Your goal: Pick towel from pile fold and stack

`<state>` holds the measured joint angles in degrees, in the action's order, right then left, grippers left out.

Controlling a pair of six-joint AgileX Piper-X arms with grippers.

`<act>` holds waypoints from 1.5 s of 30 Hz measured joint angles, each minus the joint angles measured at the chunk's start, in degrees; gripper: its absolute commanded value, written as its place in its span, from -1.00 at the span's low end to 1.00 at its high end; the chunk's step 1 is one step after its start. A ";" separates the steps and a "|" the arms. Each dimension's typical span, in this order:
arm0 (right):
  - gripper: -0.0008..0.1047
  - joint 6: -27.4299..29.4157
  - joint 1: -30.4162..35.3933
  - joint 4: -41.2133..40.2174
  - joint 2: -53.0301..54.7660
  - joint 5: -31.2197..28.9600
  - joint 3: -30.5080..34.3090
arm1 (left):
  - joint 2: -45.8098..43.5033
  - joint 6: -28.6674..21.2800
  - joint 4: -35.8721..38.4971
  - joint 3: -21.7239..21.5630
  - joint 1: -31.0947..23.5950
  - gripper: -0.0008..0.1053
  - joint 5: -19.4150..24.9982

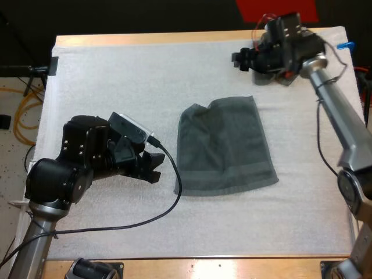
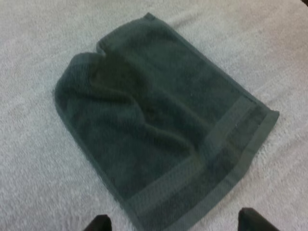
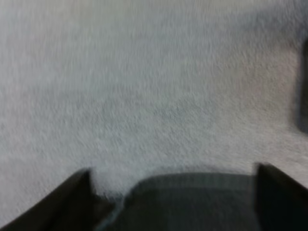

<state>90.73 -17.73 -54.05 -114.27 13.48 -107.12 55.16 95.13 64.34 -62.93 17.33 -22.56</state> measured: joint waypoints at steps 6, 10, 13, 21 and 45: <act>0.59 5.62 0.08 -11.22 6.52 0.00 0.54 | -1.31 0.00 1.56 0.00 0.00 0.03 0.00; 0.59 6.56 0.08 -14.38 11.55 0.00 3.17 | -5.50 0.06 1.56 0.00 0.00 0.03 0.30; 0.59 7.00 0.08 -14.70 16.12 0.00 7.27 | -9.04 0.29 2.44 0.00 0.00 0.03 1.99; 0.59 6.99 0.08 -14.71 30.26 -3.11 24.91 | -14.52 2.75 12.18 0.00 0.00 0.08 10.58; 0.59 -6.36 10.92 9.84 48.05 11.87 71.48 | -18.09 4.28 15.66 16.86 0.00 0.37 11.35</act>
<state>84.38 -6.82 -44.20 -66.22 25.35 -35.64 37.07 99.41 80.00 -46.07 17.33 -11.21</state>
